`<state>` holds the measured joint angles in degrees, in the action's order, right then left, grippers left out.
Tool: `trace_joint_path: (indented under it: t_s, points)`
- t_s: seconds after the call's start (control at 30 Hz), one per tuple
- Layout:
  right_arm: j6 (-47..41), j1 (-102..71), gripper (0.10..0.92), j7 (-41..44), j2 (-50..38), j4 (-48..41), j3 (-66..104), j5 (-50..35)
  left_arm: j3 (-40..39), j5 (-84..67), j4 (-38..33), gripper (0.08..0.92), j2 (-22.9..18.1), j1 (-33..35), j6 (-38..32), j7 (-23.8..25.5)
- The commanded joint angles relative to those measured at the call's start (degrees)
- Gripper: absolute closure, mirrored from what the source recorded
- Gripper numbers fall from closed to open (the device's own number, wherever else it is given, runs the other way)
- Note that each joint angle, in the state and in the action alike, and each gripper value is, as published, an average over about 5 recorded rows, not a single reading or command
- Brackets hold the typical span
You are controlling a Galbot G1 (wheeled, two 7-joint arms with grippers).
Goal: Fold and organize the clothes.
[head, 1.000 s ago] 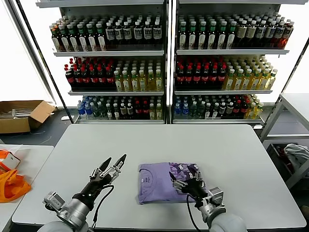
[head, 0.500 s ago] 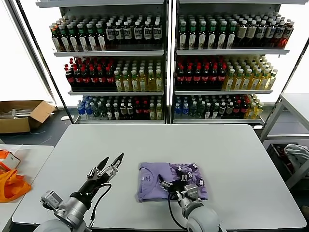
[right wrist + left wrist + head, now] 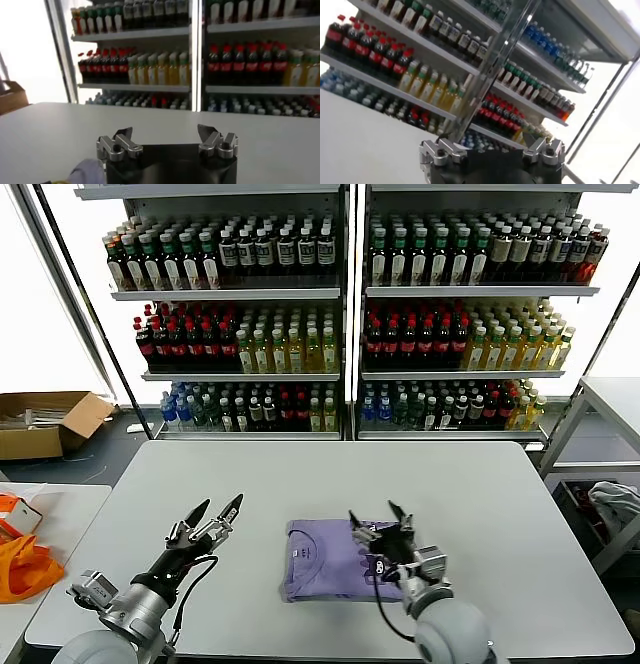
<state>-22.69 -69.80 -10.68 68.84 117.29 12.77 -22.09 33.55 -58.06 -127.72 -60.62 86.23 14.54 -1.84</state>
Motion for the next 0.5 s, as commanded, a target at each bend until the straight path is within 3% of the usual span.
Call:
trace_joint_path:
  t_s: [0.03, 0.5]
  points:
    - [10.7, -11.9, 0.203, 12.2, -0.6, 4.9, 29.6, -0.7, 4.9, 14.6, 1.2, 0.177, -2.8, 0.3, 4.8, 3.8]
    - [17.3, -18.8, 0.203, 18.6, 1.4, 1.9, 43.4, -4.1, 15.8, 14.1, 3.1, 0.177, -4.3, 0.6, 3.6, 9.1]
